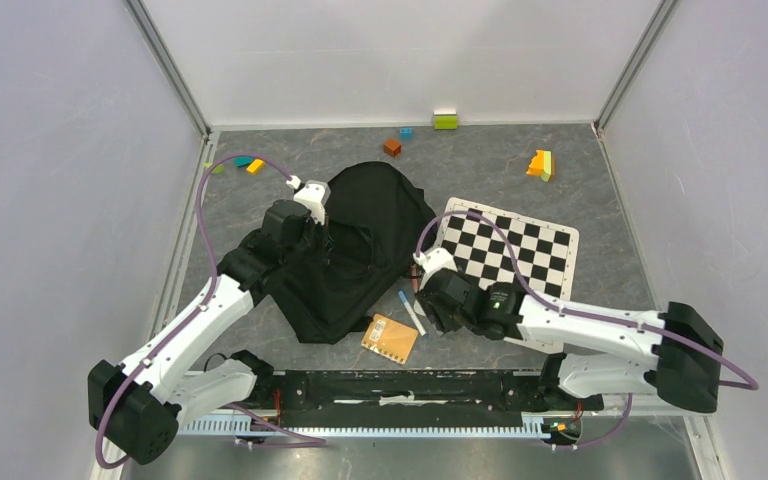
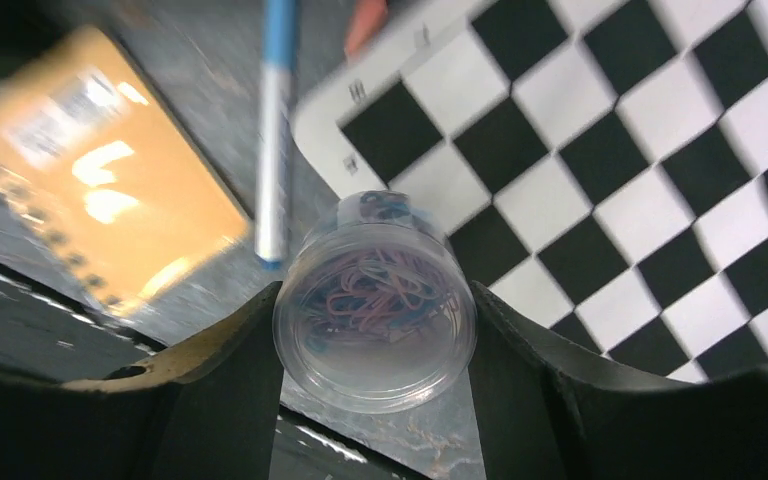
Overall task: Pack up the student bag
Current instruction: Pick up the stationery from the center of the board, then place the stationery in the student bag.
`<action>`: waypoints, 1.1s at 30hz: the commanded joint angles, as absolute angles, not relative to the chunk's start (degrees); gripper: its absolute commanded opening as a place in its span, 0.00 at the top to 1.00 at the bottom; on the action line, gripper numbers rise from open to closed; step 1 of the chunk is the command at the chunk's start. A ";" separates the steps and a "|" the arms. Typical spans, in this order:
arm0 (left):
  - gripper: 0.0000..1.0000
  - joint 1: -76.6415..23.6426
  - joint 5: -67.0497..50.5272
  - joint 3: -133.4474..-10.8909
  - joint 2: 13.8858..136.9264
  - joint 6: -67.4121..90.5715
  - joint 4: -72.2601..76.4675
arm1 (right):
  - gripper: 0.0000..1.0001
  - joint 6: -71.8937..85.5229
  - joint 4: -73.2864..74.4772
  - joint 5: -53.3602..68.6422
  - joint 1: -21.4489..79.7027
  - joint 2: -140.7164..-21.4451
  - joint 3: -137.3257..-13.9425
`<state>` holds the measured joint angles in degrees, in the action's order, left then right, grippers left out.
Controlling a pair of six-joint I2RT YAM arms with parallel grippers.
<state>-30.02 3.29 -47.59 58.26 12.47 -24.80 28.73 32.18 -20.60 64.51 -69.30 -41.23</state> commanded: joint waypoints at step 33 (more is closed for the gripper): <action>0.98 -30.23 -1.96 -46.77 53.75 9.23 -20.74 | 0.62 3.30 6.39 22.72 53.02 -103.62 -84.02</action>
